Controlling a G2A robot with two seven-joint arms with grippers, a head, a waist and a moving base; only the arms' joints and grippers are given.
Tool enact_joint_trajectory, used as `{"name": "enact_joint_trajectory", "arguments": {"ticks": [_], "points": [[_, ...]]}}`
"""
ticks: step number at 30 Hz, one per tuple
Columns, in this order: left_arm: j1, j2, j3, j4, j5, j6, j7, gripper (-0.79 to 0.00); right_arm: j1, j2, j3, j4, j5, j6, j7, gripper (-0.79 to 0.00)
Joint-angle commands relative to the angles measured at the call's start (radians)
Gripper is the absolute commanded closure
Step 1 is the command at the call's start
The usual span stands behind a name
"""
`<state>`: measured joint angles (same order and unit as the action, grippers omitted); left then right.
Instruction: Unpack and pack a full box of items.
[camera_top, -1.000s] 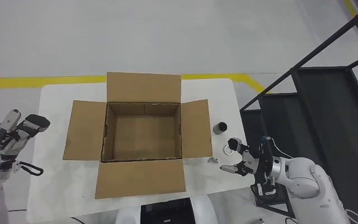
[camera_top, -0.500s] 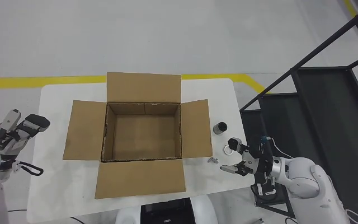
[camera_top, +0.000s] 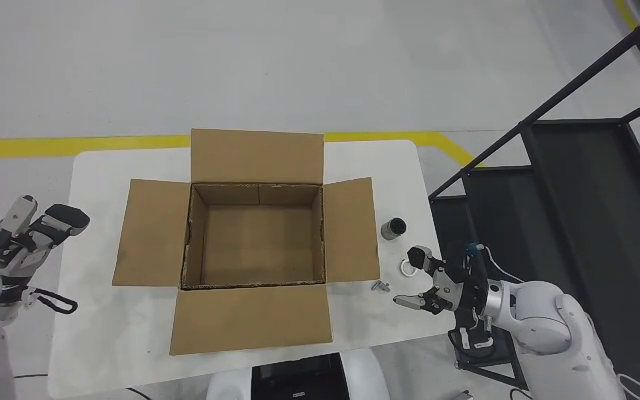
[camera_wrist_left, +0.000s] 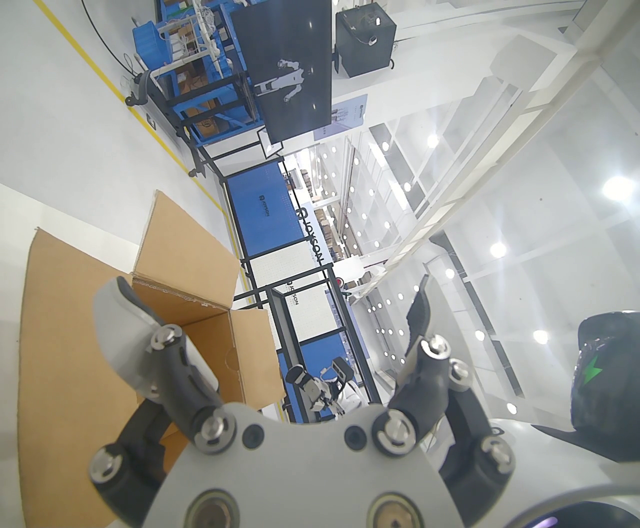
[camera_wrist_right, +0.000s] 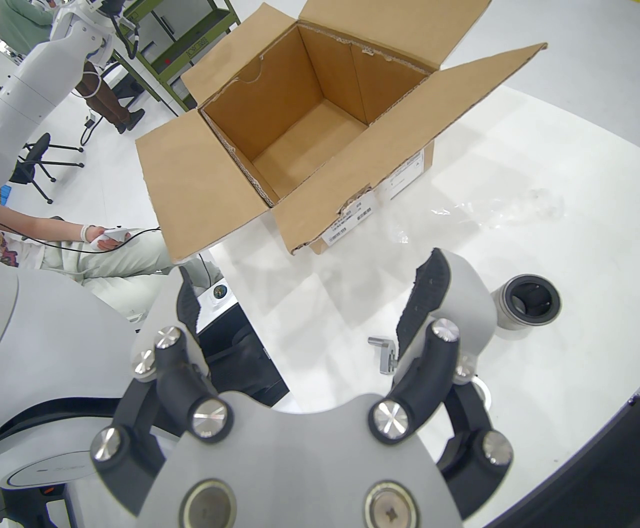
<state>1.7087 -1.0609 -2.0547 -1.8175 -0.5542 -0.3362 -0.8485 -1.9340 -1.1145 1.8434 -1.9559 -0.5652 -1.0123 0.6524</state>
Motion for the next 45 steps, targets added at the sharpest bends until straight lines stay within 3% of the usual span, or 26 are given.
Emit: {"name": "enact_joint_trajectory", "arguments": {"ticks": [1, 15, 18, 25, 38, 45], "points": [[0.000, 0.000, 0.000, 0.000, 0.000, 0.000, 0.000, -0.785, 0.000, 0.000, 0.000, 0.000, 0.000, 0.000, 0.000, -0.785], [0.000, 0.000, 0.000, 0.000, 0.000, 0.000, 0.000, -0.785, 0.003, 0.000, 0.000, 0.000, -0.010, 0.007, 0.003, -0.785], [0.000, 0.000, 0.000, 0.000, 0.000, 0.000, 0.000, -0.785, 0.035, -0.002, -0.032, -0.032, -0.185, 0.057, 0.002, -0.785], [0.000, 0.000, 0.000, 0.000, 0.000, 0.000, 0.000, -0.785, 0.087, -0.014, -0.149, 0.083, -0.486, 0.211, -0.144, -0.785], [0.000, 0.000, 0.000, 0.000, 0.000, 0.000, 0.000, -0.785, 0.118, -0.012, -0.304, 0.218, -0.850, 0.314, -0.267, -0.785], [0.000, 0.000, 0.000, 0.000, 0.000, 0.000, 0.000, -0.785, 0.142, -0.013, -0.362, 0.276, -0.912, 0.353, -0.287, -0.770]]}}
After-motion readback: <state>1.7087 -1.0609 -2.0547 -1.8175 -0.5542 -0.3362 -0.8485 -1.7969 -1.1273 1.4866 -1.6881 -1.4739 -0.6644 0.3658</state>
